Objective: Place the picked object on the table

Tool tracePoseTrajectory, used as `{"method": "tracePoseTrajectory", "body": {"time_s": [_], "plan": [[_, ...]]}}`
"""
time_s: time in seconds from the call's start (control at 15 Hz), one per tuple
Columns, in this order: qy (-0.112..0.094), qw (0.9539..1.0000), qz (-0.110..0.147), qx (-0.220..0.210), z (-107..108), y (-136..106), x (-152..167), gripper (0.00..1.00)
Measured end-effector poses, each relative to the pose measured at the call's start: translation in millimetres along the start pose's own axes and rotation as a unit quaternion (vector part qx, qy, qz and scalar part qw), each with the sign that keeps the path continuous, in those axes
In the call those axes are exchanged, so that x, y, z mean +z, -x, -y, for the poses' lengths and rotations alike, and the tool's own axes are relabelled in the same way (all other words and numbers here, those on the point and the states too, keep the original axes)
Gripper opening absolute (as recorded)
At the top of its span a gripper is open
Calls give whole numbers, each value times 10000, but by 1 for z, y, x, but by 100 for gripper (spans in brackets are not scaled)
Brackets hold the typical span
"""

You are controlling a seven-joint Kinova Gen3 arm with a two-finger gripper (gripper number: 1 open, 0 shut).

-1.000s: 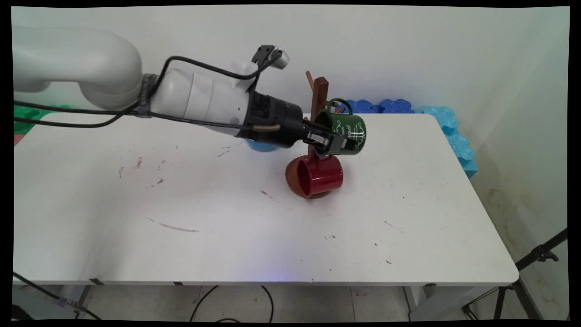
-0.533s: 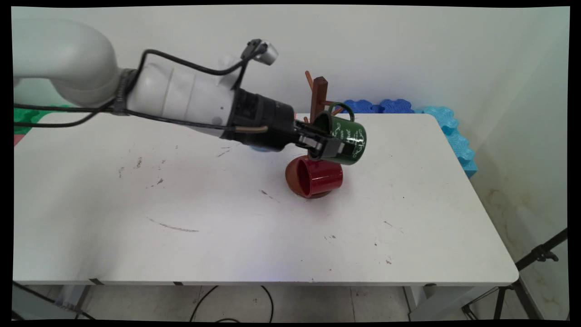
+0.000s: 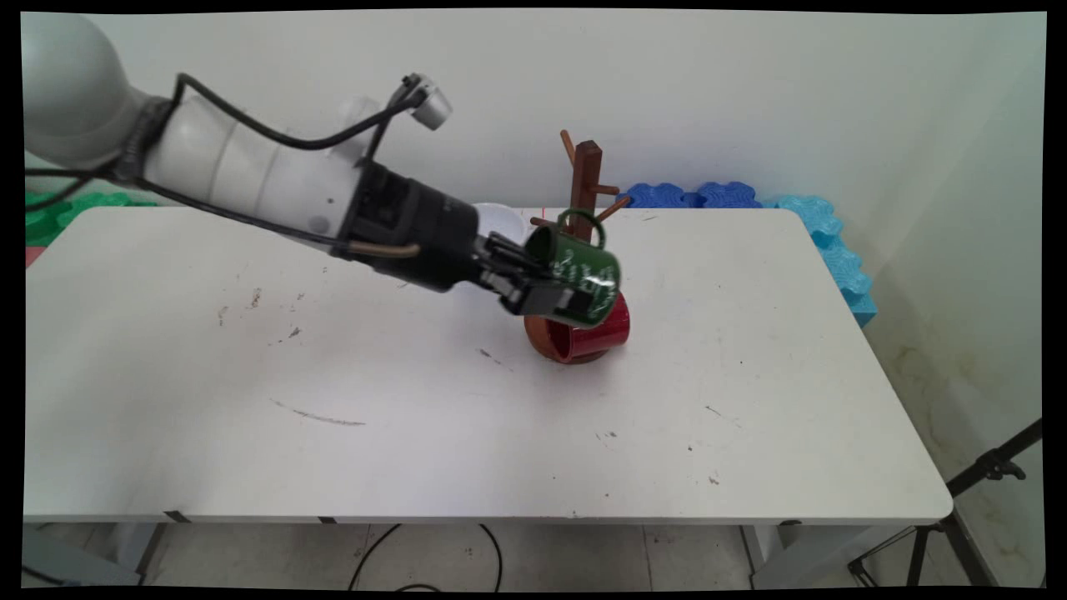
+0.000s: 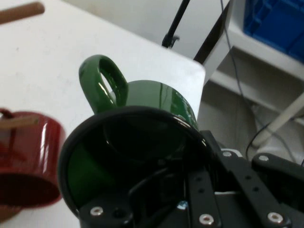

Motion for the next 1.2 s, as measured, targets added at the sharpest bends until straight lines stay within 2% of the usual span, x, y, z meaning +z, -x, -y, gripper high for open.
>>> {"method": "tracePoseTrajectory", "body": {"time_s": [0.33, 0.53, 0.6, 0.8, 0.93, 1.2], "plan": [[-111, 9982, 468, 358, 8, 2, -20, 0], [-236, 9944, 794, 658, 16, 3, -29, 0], [-320, 9913, 978, 824, 21, 3, -33, 0], [-589, 9791, 1477, 1270, 39, 3, -40, 0], [-756, 9684, 1799, 1551, 51, 4, -42, 0], [-1009, 9424, 2395, 2106, 77, 7, -40, 0]]}}
